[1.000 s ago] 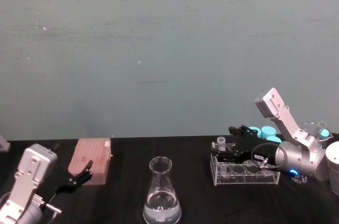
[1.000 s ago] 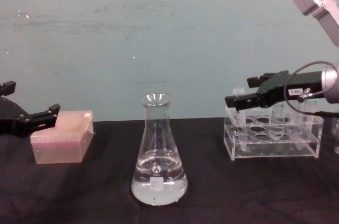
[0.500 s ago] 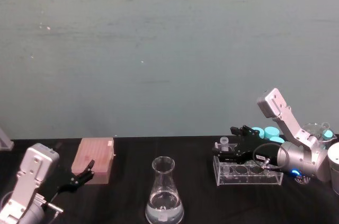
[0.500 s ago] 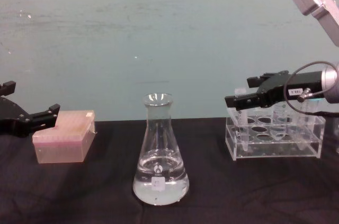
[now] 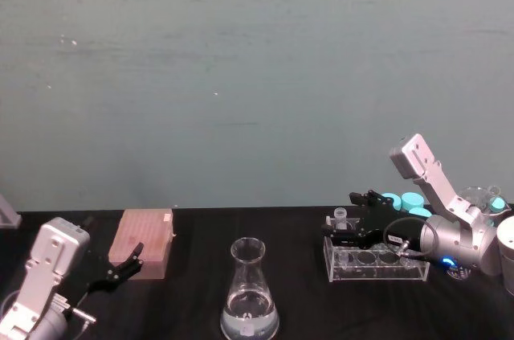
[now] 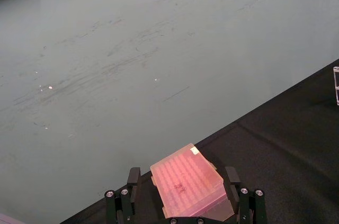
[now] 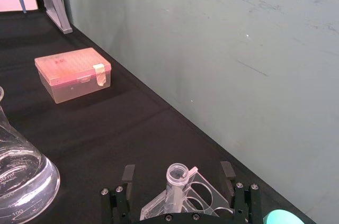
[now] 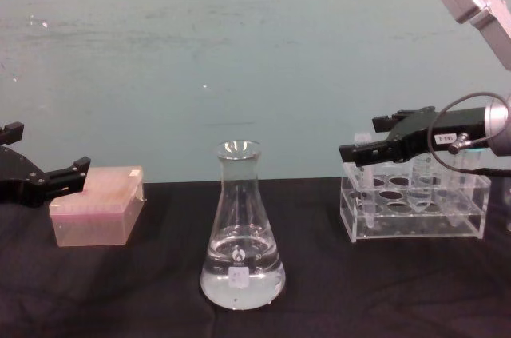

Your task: Pour the liquid from the test tube into the beaker using one hand.

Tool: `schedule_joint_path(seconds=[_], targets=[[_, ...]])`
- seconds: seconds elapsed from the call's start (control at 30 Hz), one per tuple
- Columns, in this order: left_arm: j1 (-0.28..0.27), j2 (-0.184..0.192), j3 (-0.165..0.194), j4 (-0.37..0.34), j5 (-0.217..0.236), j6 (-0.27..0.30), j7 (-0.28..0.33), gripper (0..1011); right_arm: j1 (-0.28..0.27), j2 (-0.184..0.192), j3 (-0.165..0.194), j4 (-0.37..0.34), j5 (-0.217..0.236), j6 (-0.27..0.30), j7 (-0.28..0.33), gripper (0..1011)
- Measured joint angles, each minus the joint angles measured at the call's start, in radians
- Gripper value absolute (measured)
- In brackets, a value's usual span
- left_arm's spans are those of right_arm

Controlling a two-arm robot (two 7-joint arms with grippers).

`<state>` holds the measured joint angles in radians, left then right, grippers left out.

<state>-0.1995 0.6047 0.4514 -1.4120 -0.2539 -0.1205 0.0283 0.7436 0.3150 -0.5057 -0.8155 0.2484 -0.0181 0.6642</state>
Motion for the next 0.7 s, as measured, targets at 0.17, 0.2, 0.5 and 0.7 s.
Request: schedule_joint_path(seconds=[0.17, 0.2, 0.5, 0.7], targets=[[0.000, 0.000, 0.000, 0.000, 0.000, 0.000, 0.000, 1000, 0.000, 0.000, 0.000, 0.000, 0.000, 0.000, 0.000, 1000], [0.000, 0.000, 0.000, 0.000, 0.000, 0.000, 0.000, 1000, 0.000, 0.000, 0.000, 0.000, 0.000, 0.000, 0.000, 1000], [0.000, 0.000, 0.000, 0.000, 0.000, 0.000, 0.000, 1000, 0.000, 0.000, 0.000, 0.000, 0.000, 0.000, 0.000, 1000], [0.000, 0.000, 0.000, 0.000, 0.000, 0.000, 0.000, 1000, 0.000, 0.000, 0.000, 0.000, 0.000, 0.000, 0.000, 1000]])
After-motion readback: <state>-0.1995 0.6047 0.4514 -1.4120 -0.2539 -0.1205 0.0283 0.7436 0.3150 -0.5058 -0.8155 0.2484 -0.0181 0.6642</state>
